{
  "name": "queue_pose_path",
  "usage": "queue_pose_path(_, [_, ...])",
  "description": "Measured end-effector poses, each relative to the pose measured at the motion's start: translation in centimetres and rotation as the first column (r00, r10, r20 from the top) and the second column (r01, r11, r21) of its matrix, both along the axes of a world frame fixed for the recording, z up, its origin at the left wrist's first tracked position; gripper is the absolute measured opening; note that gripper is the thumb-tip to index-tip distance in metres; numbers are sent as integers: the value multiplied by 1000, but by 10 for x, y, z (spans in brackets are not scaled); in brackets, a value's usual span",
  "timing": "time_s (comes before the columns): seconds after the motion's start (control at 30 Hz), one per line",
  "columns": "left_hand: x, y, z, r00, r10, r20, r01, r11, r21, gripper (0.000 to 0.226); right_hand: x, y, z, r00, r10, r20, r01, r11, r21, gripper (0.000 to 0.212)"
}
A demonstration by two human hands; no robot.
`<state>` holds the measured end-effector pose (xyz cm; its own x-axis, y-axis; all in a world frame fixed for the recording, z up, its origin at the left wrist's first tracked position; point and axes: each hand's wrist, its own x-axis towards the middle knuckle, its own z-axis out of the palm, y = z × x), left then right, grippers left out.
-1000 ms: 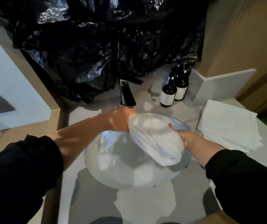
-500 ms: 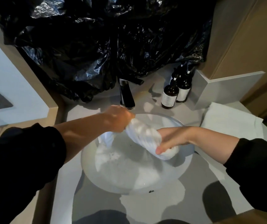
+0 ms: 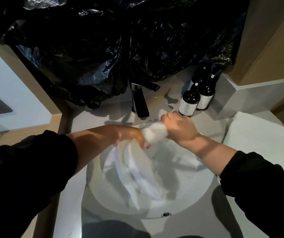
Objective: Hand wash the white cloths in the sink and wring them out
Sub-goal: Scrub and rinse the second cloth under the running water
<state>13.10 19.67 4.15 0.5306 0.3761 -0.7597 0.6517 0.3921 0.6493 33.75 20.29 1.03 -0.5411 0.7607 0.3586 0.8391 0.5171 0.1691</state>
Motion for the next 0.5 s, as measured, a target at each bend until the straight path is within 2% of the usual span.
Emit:
queue_pose_path(0.07, [-5, 6, 1, 1000, 13, -27, -14, 999, -42, 28, -5, 0, -6, 999, -46, -25, 46, 999, 9, 48])
queue_pose_path(0.1, [-5, 7, 2, 997, 20, -78, -21, 1000, -12, 27, -8, 0, -10, 997, -62, -52, 62, 998, -9, 46])
queue_pose_path(0.17, [-5, 7, 4, 981, 25, -193, 7, 987, 162, 27, -8, -6, -10, 982, -125, -140, 87, 964, -252, 47])
queue_pose_path(0.23, [-7, 6, 4, 952, -4, -306, 121, 924, 364, 26, 2, -13, -2, 950, -215, -227, 20, 765, -644, 55])
queue_pose_path(0.3, [-9, 2, 3, 896, -19, -444, 263, 828, 496, 32, 20, -16, 7, 850, -336, -405, -219, 475, -852, 45])
queue_pose_path(0.33, [-11, 1, 3, 866, -18, -500, 322, 785, 530, 44, 27, -20, 10, 743, -436, -509, -390, 336, -857, 49])
queue_pose_path(0.37, [-13, 0, 4, 849, -20, -528, 363, 749, 555, 54, 34, -18, 4, 621, -566, -543, -522, 219, -825, 64])
queue_pose_path(0.4, [-15, -1, 6, 847, -21, -531, 381, 721, 579, 57, 39, -15, -3, 506, -692, -515, -625, 118, -772, 77])
queue_pose_path(0.43, [-17, -3, 8, 854, -23, -519, 388, 692, 608, 53, 39, -16, -10, 434, -784, -444, -661, 58, -748, 83])
queue_pose_path(0.5, [-19, -7, 12, 879, -10, -477, 371, 644, 670, 38, 30, -19, -25, 367, -894, -258, -706, -87, -703, 83])
